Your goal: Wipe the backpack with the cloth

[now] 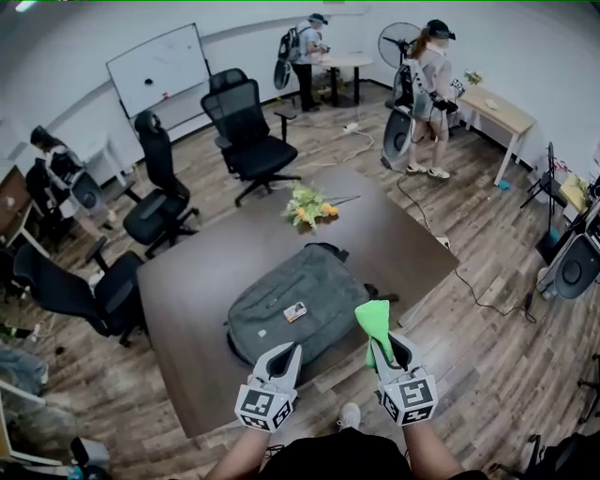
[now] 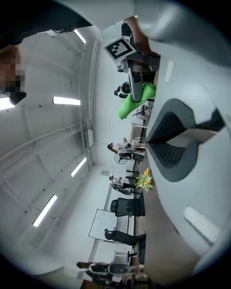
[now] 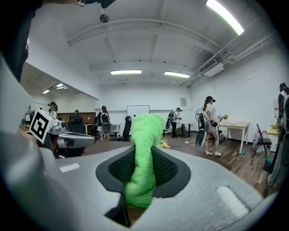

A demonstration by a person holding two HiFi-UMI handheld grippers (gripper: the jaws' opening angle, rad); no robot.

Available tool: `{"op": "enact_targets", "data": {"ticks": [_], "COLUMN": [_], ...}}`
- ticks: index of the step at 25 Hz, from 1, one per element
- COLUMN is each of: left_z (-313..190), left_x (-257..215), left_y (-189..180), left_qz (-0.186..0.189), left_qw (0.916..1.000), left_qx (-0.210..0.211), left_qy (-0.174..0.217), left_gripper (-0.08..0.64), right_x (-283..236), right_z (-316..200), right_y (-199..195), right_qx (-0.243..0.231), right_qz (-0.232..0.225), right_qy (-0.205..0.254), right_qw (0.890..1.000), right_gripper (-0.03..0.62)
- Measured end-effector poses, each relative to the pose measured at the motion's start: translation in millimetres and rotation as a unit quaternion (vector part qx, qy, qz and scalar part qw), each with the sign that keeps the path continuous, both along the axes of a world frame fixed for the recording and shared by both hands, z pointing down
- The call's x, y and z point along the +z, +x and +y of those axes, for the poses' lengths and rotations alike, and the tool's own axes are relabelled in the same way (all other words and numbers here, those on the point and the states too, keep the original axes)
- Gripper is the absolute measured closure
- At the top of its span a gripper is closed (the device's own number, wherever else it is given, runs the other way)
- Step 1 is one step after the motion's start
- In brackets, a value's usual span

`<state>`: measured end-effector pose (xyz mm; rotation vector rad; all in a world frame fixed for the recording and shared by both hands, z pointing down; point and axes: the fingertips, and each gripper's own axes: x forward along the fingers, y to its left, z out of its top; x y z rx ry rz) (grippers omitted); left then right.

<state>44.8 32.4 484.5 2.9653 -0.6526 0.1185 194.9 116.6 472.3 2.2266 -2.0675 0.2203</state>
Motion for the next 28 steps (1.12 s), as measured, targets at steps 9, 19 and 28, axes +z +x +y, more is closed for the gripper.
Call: {"op": "enact_targets", "data": {"ticks": [9,19,28], "left_z": [-31.6,-55.6,-84.6], "left_x": [7.7,11.8,11.4], "left_y": [1.7,-40.3,-78.4], "left_qz": [0.002,-0.01,-0.007], "left_qw": [0.9972,0.986,0.9809], "left_qx": [-0.075,-0.166,-0.194], "left_qy": [-0.005,-0.013,-0.017], "left_gripper": [0.54,0.541,0.54], "right_x": [6.5,2.9,9.2], "right_z": [-62.1,-112.5,-171.6], "right_y": [19.0,-2.8,-49.6], "right_qx": [-0.084,-0.142,-0.171], "right_qz": [0.001,0.001,0.001], "right_qy": [-0.003,-0.003,-0.012], "right_qw": [0.996,0.99,0.985], "right_gripper": [0.497,0.497,0.497]}}
